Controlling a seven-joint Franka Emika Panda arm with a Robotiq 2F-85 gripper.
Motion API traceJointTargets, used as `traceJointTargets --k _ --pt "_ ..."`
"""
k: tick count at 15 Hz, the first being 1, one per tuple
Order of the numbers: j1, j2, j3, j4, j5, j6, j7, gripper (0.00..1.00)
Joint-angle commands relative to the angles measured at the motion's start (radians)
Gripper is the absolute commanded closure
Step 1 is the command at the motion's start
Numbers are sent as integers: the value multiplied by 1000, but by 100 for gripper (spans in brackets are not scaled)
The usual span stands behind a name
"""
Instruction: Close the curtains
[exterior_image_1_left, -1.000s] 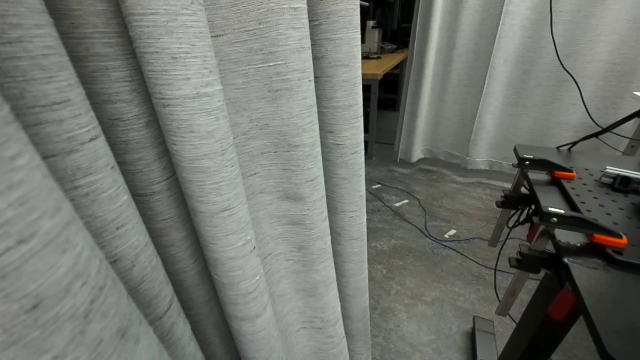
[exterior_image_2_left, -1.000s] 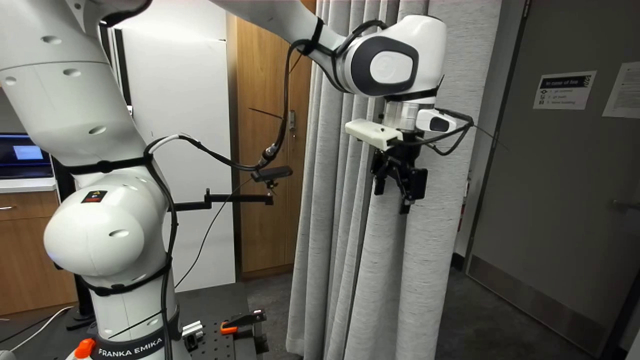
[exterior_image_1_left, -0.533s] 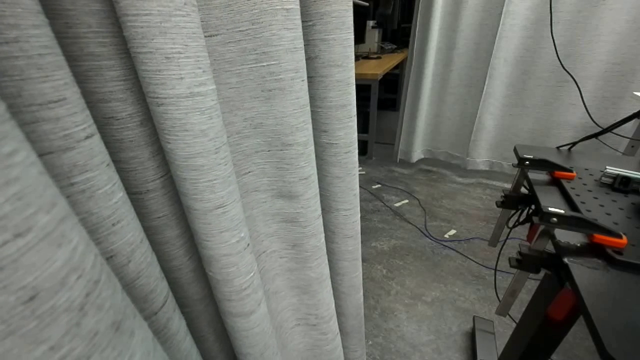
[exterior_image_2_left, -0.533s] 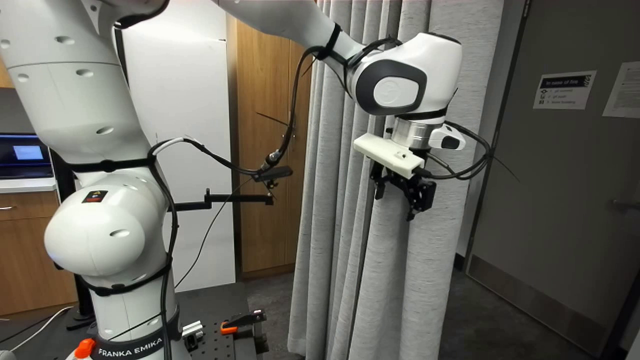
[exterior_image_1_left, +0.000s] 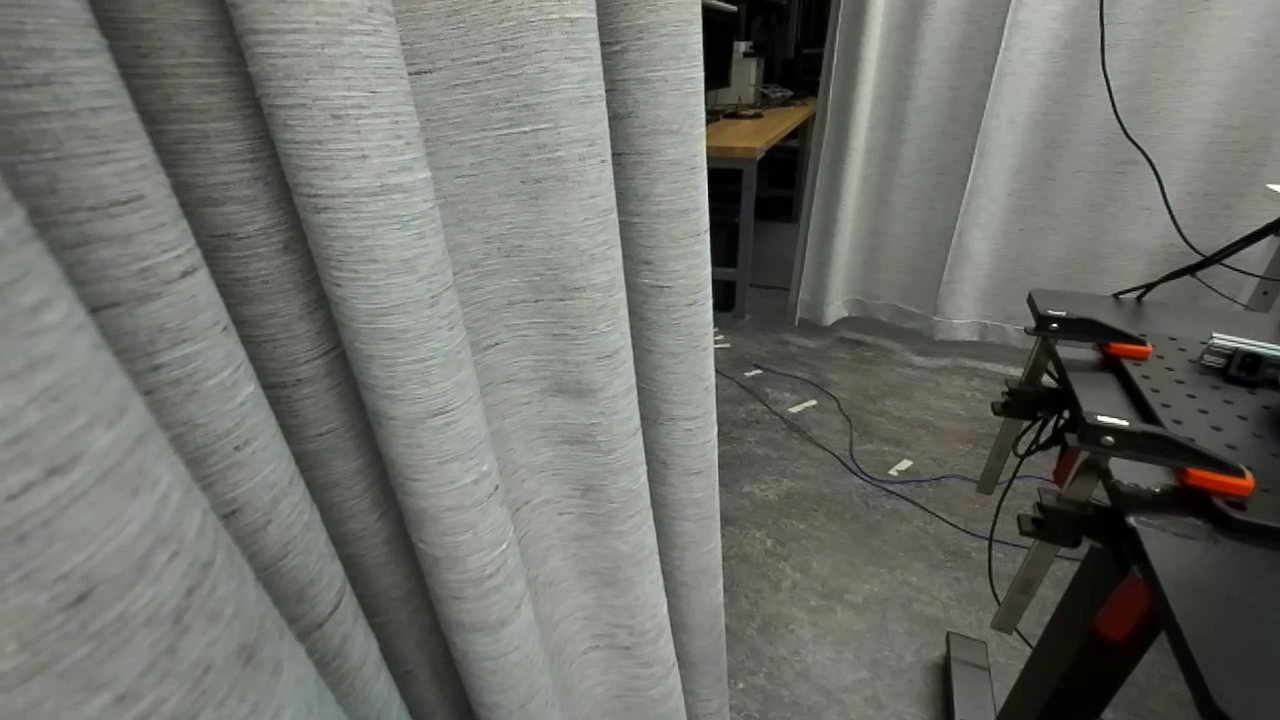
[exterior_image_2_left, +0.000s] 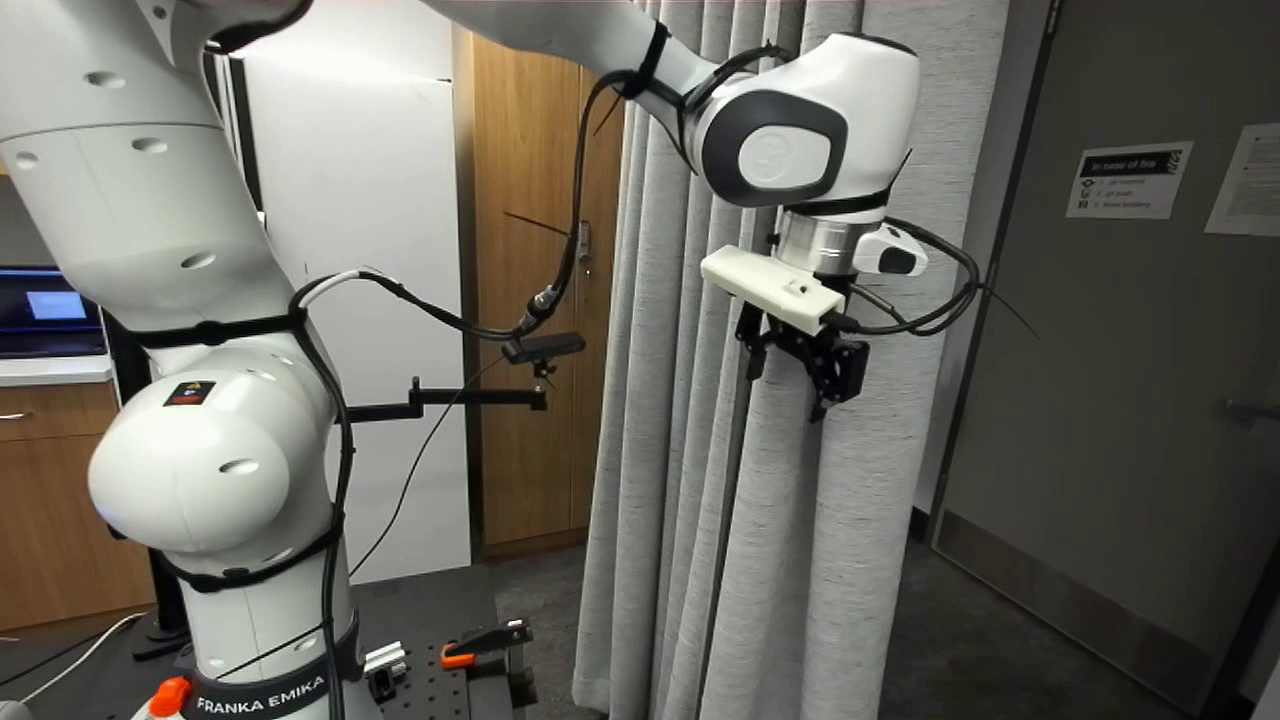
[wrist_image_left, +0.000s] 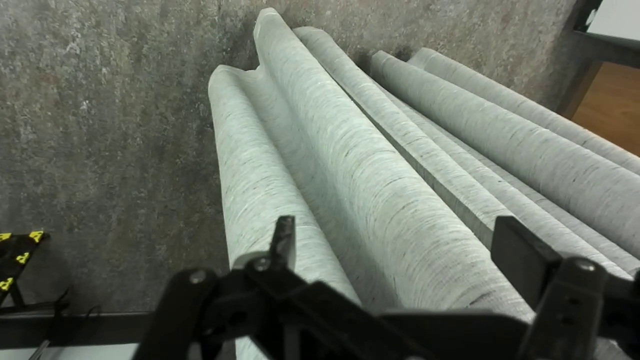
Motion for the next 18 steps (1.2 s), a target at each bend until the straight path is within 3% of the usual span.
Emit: traceJointTargets --k 1,4,8,11,15,18 --pt "4 0 -4 2 -2 -3 2 0" --pt "4 0 -4 1 -2 -3 2 0" --pt "-2 29 16 -5 -6 195 87 0" --pt "5 52 12 -4 12 352 73 0" --pt "46 69 -13 -13 90 463 -143 0" --pt "75 47 -26 -26 206 424 -370 0"
